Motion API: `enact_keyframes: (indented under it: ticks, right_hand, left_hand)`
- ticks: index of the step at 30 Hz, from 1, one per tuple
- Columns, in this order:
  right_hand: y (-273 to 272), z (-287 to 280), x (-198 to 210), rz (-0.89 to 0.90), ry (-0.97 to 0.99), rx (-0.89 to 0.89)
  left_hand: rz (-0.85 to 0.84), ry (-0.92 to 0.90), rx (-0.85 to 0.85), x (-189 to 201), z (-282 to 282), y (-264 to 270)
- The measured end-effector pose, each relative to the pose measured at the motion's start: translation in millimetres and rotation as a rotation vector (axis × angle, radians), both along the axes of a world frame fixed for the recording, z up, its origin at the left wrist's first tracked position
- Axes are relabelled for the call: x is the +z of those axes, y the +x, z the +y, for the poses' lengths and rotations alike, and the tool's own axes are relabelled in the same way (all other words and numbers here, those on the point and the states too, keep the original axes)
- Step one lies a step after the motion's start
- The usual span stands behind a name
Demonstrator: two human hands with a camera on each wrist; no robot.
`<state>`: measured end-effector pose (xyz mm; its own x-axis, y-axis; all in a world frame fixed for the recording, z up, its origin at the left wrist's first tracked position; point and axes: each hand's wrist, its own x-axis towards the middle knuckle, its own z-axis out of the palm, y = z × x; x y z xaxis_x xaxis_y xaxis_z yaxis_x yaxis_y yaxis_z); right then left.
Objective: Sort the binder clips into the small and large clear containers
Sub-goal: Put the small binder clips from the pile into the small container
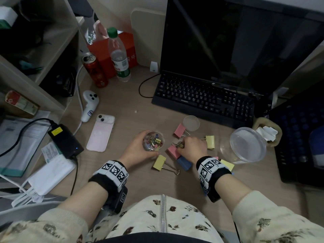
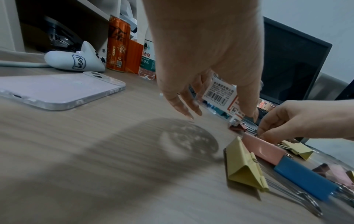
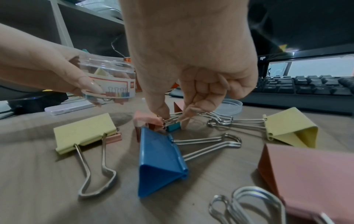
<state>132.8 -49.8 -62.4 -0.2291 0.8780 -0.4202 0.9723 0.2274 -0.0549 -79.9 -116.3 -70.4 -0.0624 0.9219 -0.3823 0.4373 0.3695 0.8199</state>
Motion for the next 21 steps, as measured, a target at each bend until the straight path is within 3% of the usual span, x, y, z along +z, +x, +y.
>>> enact_keyframes:
  ticks: [11,17,21]
  right_hand:
    - [10,-2,7,0.087,-0.01,0.161]
    - [14,-6,10,0.182,-0.012,0.054]
    - [19,-3,5,0.111,-0.023,0.073]
  left_hand:
    - [-0.003,0.006,0.003,-4,1,0]
    - [-0.023,0.012,0.002,-6,0,-2]
    - [-0.005,0.02,0.0,-3,0,-1]
